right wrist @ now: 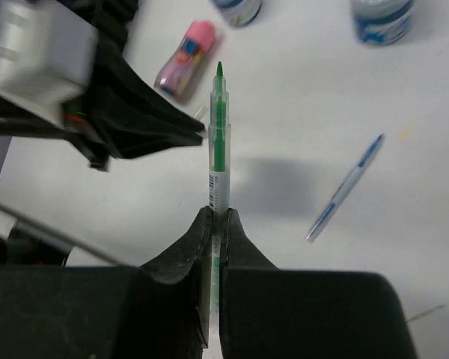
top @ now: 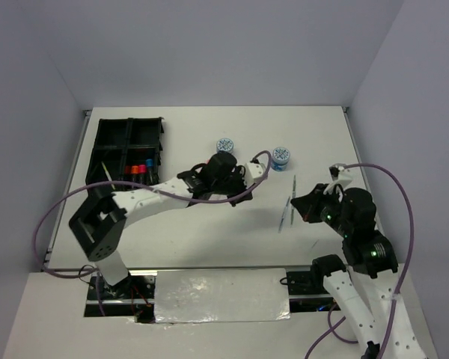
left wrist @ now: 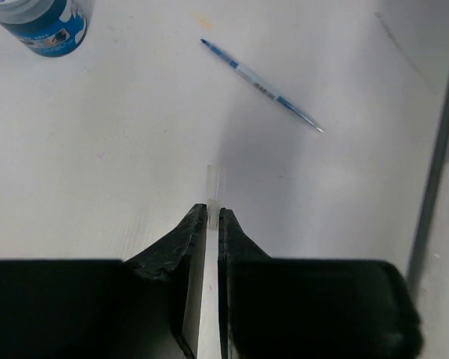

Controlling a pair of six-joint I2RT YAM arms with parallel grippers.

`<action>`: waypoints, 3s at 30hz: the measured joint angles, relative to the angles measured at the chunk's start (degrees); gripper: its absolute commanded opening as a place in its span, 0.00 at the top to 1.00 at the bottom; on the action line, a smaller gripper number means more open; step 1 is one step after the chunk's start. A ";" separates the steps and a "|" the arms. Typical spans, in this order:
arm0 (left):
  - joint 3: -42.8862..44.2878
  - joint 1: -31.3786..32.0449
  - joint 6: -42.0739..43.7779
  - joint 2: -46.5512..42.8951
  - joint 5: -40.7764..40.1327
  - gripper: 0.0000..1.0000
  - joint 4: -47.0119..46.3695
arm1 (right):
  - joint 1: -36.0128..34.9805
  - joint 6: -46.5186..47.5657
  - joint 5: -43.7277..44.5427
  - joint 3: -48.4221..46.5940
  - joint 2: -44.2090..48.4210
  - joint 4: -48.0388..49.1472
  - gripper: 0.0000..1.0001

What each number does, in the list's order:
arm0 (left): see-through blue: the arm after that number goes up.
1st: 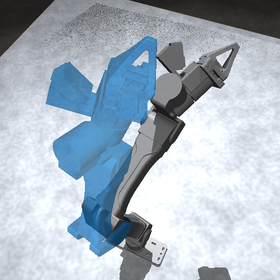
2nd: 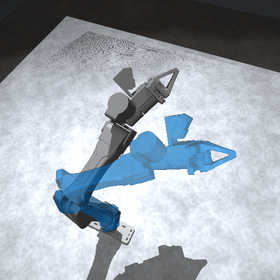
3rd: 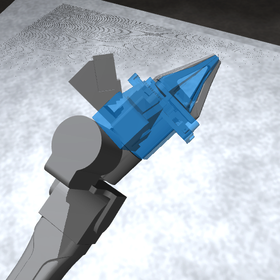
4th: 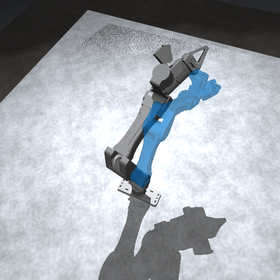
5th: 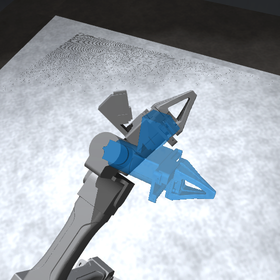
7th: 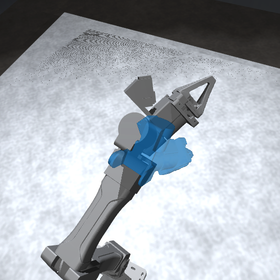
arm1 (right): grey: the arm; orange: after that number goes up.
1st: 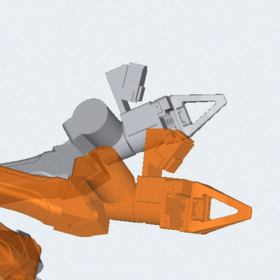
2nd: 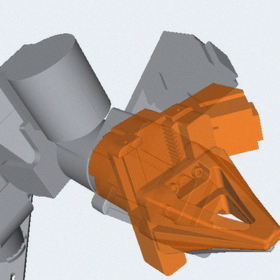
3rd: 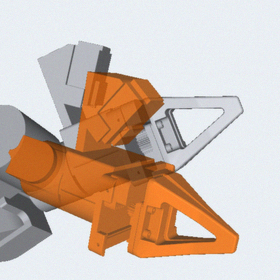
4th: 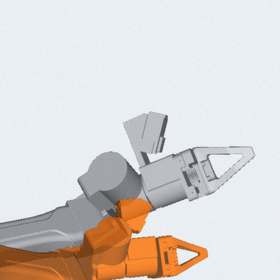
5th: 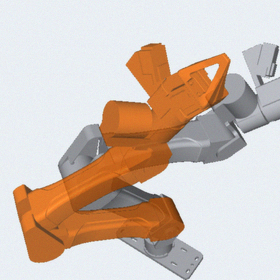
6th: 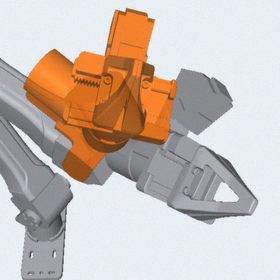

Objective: Sort the stationery into containers
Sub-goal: Pick up the pen cap from the center of the board, then close the pen cap on the pen.

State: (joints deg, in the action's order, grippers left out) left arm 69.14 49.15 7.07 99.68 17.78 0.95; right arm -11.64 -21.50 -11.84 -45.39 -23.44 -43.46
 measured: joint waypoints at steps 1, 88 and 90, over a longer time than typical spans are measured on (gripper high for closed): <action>-1.07 0.00 -0.04 -2.73 0.11 1.00 0.52 | 0.00 0.20 -2.36 1.14 -1.27 0.96 1.00; -8.79 15.89 24.50 -51.15 -3.37 1.00 45.03 | -53.72 16.17 -24.41 -8.17 -30.95 5.01 1.00; -8.83 15.89 25.94 -51.15 -3.63 1.00 44.41 | -53.72 15.37 -26.69 -8.17 -30.95 6.27 1.00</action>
State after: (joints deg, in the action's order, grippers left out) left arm 60.31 65.04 33.01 48.53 14.15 45.36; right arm -65.36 -6.13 -38.52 -53.56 -54.39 -37.19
